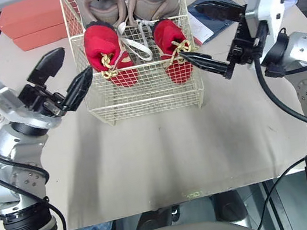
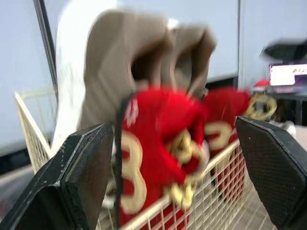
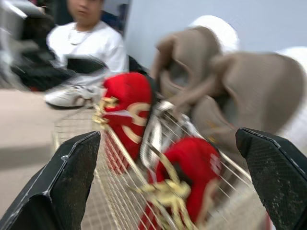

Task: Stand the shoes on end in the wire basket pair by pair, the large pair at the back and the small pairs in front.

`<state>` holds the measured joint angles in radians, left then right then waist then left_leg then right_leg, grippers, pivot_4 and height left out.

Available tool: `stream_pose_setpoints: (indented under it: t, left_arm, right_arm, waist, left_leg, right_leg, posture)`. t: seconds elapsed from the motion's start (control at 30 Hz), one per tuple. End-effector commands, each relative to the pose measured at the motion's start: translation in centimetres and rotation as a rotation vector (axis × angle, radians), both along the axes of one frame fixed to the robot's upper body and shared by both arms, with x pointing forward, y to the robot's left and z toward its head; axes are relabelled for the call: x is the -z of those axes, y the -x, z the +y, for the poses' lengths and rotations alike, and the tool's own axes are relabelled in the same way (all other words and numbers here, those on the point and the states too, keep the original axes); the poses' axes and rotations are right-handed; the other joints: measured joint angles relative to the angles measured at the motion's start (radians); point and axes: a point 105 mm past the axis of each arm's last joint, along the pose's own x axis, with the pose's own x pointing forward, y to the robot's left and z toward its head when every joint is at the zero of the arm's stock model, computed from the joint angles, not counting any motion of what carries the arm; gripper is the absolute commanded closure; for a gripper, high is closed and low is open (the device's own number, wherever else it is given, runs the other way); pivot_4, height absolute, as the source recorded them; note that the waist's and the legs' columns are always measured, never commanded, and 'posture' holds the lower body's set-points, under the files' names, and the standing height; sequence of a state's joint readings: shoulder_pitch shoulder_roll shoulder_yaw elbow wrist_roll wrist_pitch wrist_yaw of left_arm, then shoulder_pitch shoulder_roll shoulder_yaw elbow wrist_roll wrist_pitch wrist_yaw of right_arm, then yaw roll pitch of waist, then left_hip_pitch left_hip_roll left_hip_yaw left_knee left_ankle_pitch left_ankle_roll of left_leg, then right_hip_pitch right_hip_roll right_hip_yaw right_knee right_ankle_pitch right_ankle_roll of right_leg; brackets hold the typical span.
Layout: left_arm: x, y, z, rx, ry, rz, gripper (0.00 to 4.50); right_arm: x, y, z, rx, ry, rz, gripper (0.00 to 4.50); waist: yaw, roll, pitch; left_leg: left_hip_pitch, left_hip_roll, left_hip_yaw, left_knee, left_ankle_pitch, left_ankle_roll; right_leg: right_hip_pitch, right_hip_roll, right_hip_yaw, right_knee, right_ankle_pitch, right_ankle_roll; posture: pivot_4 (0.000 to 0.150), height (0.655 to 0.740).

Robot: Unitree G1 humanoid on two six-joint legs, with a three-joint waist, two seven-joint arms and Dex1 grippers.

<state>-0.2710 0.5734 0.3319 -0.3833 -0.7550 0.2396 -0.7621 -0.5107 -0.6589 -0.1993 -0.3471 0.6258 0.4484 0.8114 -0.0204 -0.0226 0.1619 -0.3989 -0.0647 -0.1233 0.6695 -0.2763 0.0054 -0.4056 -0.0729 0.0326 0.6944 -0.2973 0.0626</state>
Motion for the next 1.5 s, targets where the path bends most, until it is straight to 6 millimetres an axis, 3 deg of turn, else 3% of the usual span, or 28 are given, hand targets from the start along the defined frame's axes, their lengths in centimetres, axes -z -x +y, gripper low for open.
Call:
stream_pose_setpoints:
  t: [0.03,0.23,0.43,0.67,1.03,1.13,1.37,1.4,1.5]
  left_arm:
    - [-3.2,2.4,-1.8,0.161,-0.053,-0.062,0.12]
    - [-2.4,3.9,-4.0,0.331,-0.265,0.119,0.12]
    - [-1.6,4.9,-5.3,0.418,-0.367,0.3,0.12]
    - [-2.5,5.4,-6.5,0.438,-0.401,0.272,0.12]
    - [-3.2,5.2,-6.9,0.418,-0.418,0.212,0.12]
    - [-3.1,5.1,-6.8,0.416,-0.423,0.214,0.0]
    - [-2.7,5.0,-6.9,0.426,-0.43,0.217,0.0]
    - [-2.6,5.0,-6.9,0.424,-0.434,0.217,0.0]
    - [-2.4,4.9,-6.7,0.417,-0.439,0.22,0.0]
  right_arm:
    - [0.4,-1.7,-5.6,0.254,-0.035,0.009,0.0]
    - [5.3,-3.1,-12.9,0.537,0.008,0.167,0.0]
    - [8.3,-3.4,-18.0,0.686,-0.025,0.271,0.0]
    - [10.5,-4.5,-20.0,0.71,-0.071,0.365,0.0]
    - [12.7,-6.7,-19.7,0.672,-0.122,0.466,0.0]
    - [13.3,-6.9,-19.6,0.668,-0.087,0.474,0.9]
    - [13.1,-6.8,-19.5,0.664,-0.074,0.435,4.21]
    - [12.8,-6.7,-19.4,0.664,-0.049,0.416,4.48]
    - [12.1,-5.8,-19.0,0.648,0.131,0.311,4.48]
  waist:
    - [0.009,0.0,0.0]
    - [-0.001,0.001,0.0]
    - [-0.01,0.003,0.001]
    - [-0.024,0.003,0.001]
    - [-0.022,0.003,0.001]
    - [-0.023,0.003,0.001]
    - [-0.023,0.003,0.001]
    - [-0.023,0.003,0.001]
    - [-0.021,0.003,0.001]
  left_leg:
    - [0.0,0.0,0.0,0.0,0.0,0.0]
    - [0.001,0.0,0.003,-0.001,0.0,0.0]
    - [0.003,0.001,0.007,-0.001,0.0,0.0]
    - [0.003,0.001,0.009,-0.001,0.0,0.0]
    - [0.003,0.002,0.01,-0.001,0.0,0.0]
    - [0.003,0.002,0.01,-0.001,0.0,0.0]
    - [0.004,0.002,0.01,-0.001,0.0,0.0]
    - [0.003,0.002,0.01,-0.001,0.0,0.0]
    - [0.003,0.002,0.01,-0.001,0.0,0.0]
  right_leg:
    - [0.0,0.0,0.0,0.0,0.0,0.0]
    - [-0.001,0.002,0.003,0.001,0.0,0.0]
    - [0.0,0.003,0.006,0.002,0.0,0.0]
    - [0.0,0.003,0.008,0.002,0.0,0.0]
    - [0.0,0.004,0.008,0.001,0.0,0.0]
    - [0.0,0.004,0.008,0.001,0.0,0.0]
    - [0.0,0.004,0.009,0.002,0.0,0.0]
    - [0.0,0.005,0.009,0.002,0.0,0.0]
    - [0.0,0.004,0.008,0.001,0.0,0.0]
  posture:
    - [0.15,0.74]
    - [0.15,0.74]
    - [0.15,0.74]
    - [0.15,0.74]
    - [0.15,0.74]
    - [0.15,0.74]
    - [0.15,0.74]
    - [0.15,0.74]
    - [0.15,0.74]
